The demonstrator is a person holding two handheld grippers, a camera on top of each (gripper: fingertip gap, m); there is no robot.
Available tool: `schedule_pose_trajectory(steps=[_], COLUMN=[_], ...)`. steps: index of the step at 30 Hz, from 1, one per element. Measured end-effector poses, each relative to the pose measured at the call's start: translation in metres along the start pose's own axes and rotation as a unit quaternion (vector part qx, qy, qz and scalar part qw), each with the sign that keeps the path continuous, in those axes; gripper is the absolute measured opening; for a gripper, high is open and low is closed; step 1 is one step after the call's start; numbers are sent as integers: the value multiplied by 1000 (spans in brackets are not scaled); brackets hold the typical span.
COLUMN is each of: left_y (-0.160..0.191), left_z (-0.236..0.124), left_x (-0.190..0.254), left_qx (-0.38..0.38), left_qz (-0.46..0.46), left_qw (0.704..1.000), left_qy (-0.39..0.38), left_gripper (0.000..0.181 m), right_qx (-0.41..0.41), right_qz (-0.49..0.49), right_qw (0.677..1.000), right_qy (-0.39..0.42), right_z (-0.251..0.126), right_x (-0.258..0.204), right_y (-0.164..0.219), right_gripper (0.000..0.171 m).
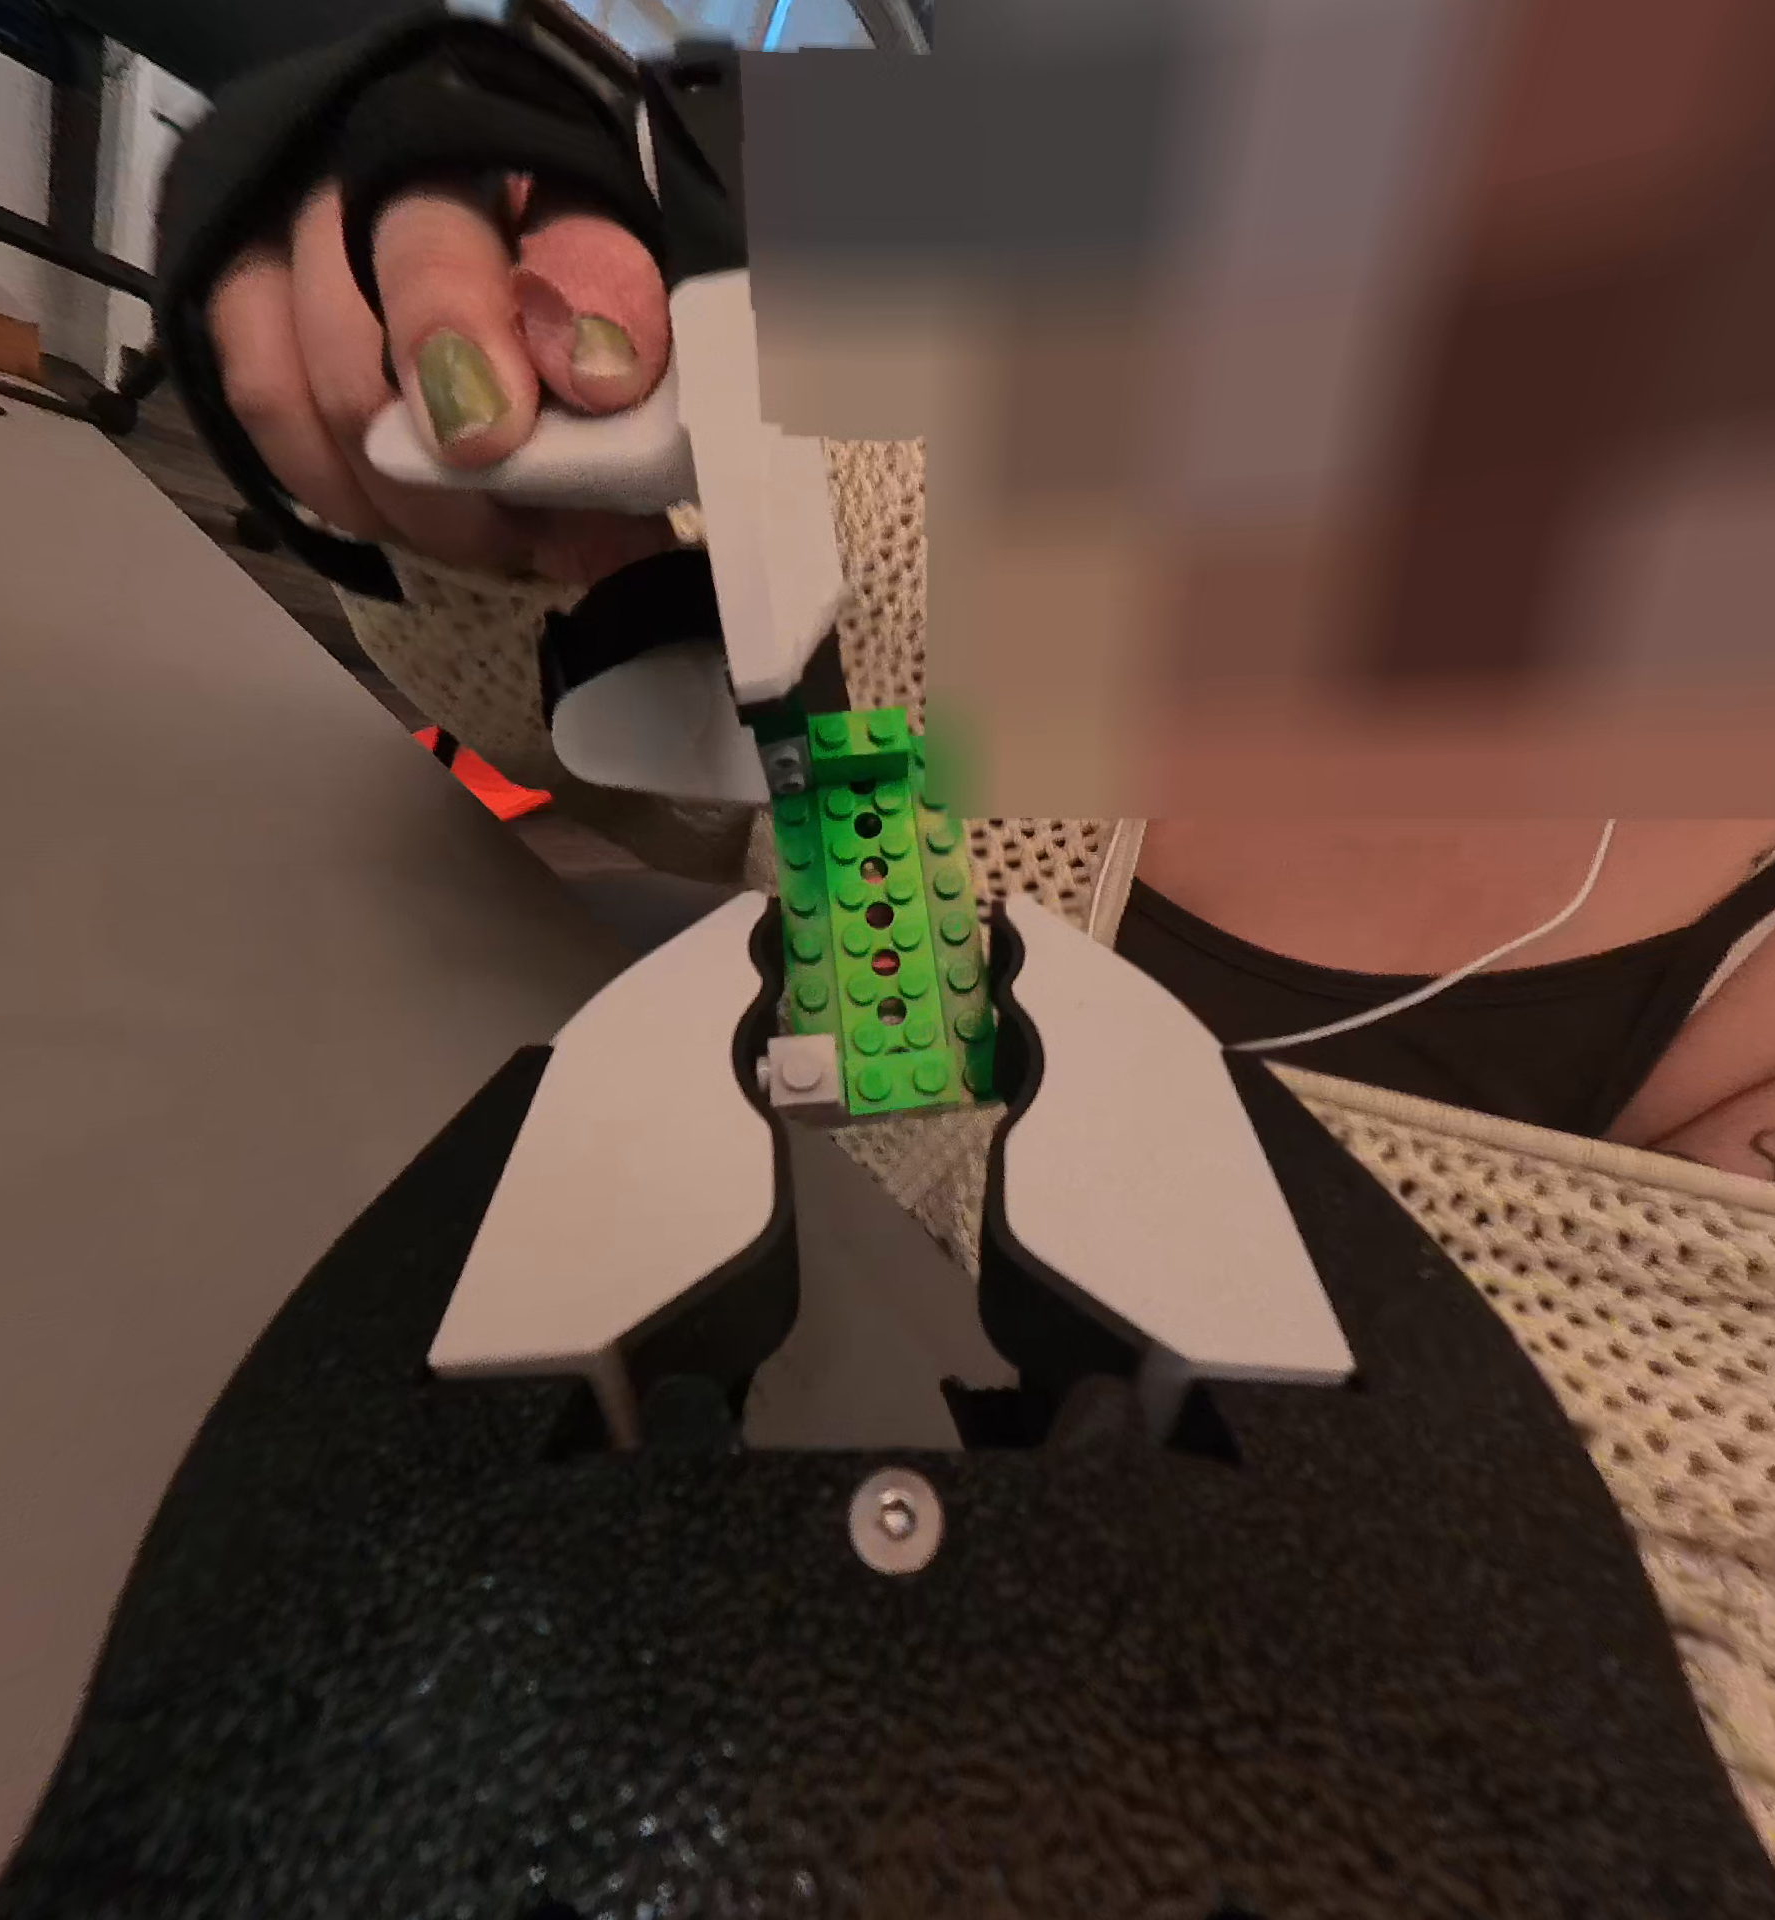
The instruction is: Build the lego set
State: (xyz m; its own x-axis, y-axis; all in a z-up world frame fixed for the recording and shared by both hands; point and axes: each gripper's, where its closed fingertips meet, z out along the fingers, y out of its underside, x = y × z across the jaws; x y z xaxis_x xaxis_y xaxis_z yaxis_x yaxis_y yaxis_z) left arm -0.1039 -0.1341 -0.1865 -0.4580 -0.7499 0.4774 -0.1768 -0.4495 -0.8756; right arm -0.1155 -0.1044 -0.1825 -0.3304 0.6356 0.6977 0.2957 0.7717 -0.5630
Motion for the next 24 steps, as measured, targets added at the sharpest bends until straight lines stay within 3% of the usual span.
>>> schedule_pose_trajectory(steps=[4, 7, 11, 14, 24], left_y=[-20, -44, -58, -63, -66], left_z=[-14, -34, -42, -33, -19], left_x=[-20, -27, -30, -26, -18], left_qx=[30, 53, -3, -26, -26], left_qz=[72, 215, 382, 434, 449], left_qw=[989, 941, 837, 800, 798], left_qy=[-128, -257, -393, -414, -401], left_gripper=[86, 95, 93, 76, 57], right_qx=[29, 72, 129, 147, 167], right_qz=[36, 77, 120, 128, 117], right_qw=[998, 991, 978, 974, 973], right_qy=[43, 82, 108, 112, 110], right_z=[-11, -24, -38, -41, -46], right_x=[16, 31, 42, 45, 43], right_y=[5, 9, 6, 3, -4], right_gripper=[56, 56, 56, 56, 56])
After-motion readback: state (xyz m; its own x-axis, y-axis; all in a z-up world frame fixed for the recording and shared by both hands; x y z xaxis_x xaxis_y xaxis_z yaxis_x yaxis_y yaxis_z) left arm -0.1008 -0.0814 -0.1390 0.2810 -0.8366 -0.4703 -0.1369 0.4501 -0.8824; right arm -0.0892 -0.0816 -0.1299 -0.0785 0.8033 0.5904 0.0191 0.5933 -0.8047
